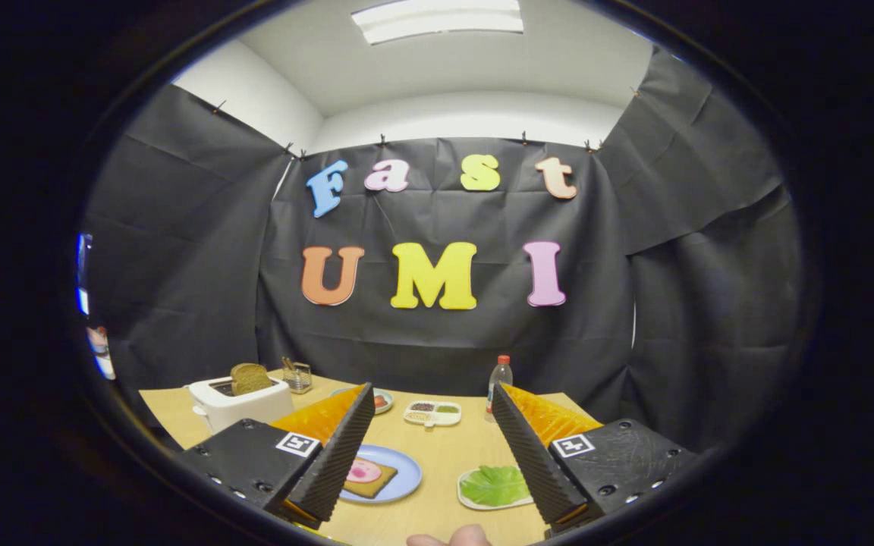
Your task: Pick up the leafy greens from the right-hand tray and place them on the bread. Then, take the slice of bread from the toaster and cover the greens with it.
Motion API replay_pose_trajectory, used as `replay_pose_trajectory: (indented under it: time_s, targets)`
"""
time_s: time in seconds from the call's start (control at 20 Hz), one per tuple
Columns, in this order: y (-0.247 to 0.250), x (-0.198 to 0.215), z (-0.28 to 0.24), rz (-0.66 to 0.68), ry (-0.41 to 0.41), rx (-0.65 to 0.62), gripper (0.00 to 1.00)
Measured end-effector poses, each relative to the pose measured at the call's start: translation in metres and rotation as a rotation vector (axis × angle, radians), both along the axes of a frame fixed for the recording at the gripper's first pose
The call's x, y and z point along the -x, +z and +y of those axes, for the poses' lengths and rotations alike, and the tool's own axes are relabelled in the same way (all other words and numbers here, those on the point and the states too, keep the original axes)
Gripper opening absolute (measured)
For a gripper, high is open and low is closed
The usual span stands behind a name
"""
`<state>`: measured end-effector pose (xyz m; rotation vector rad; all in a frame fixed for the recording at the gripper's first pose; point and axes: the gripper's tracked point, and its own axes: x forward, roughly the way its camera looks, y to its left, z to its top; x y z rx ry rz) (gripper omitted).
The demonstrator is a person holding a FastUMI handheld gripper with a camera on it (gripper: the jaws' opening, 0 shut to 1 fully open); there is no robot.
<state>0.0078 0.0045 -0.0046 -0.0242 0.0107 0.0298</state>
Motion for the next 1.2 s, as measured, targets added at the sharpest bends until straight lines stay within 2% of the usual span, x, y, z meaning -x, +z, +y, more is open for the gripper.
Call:
replay_pose_trajectory:
  time_s: [0.6, 1.2]
  targets:
    - [-0.012, -0.002, -0.014, 0.031, 0.008, -0.023, 0.95]
    - [-0.033, -0.031, -0.069, 0.069, -0.069, 0.030, 0.95]
